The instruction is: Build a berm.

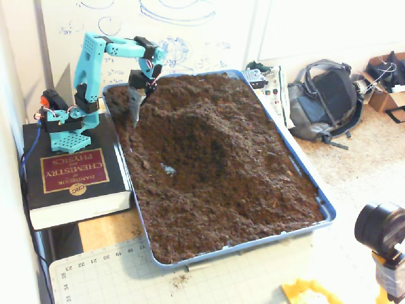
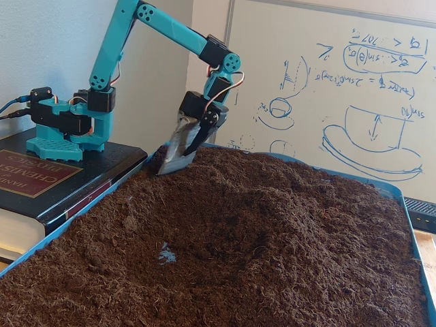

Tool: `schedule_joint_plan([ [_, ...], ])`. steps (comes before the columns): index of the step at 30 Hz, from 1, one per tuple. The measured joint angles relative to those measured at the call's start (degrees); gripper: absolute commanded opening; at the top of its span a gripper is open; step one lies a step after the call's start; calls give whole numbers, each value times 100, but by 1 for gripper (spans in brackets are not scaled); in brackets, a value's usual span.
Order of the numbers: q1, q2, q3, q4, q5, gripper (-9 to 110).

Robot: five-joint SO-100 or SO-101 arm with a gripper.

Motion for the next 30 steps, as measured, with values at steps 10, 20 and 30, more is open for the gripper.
schedule_joint_plan([
  [10, -132, -492, 0, -1151, 132, 1],
  [20, -35, -1055, -387, -1652, 114, 1],
  [30, 316, -1767, -1459, -1644, -773, 1],
])
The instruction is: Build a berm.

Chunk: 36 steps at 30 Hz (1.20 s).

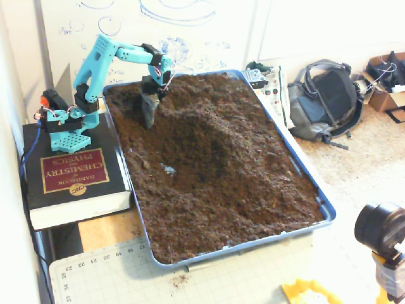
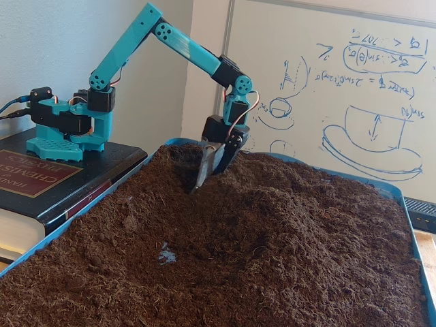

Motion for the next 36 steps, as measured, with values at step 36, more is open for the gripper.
schedule_joint_plan([
  [36, 1274, 1503, -1327, -343, -1169, 1],
])
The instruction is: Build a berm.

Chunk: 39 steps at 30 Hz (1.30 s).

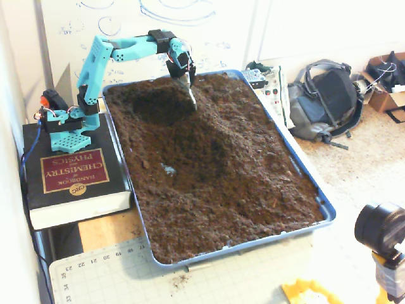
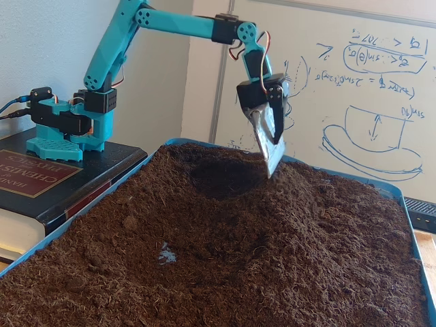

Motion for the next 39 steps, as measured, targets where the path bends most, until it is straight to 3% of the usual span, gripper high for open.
schedule_joint_plan([
  [6, 396, 694, 202, 176, -378, 1],
  [14, 422, 1195, 2593, 1239, -659, 1],
  [21, 422, 1310, 3973, 1415, -659, 1],
  [39, 835, 325, 3560, 334, -712, 1],
])
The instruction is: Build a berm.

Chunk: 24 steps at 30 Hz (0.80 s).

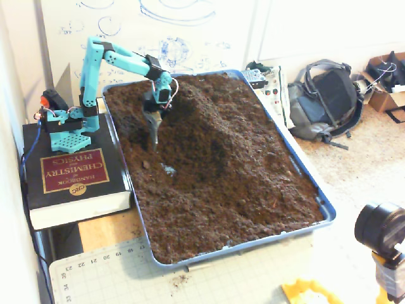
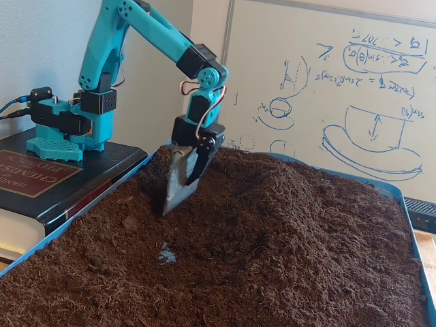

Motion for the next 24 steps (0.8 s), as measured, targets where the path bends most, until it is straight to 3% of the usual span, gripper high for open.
schedule_joint_plan([
  [24, 0, -914, -3507, 88, 0, 1],
])
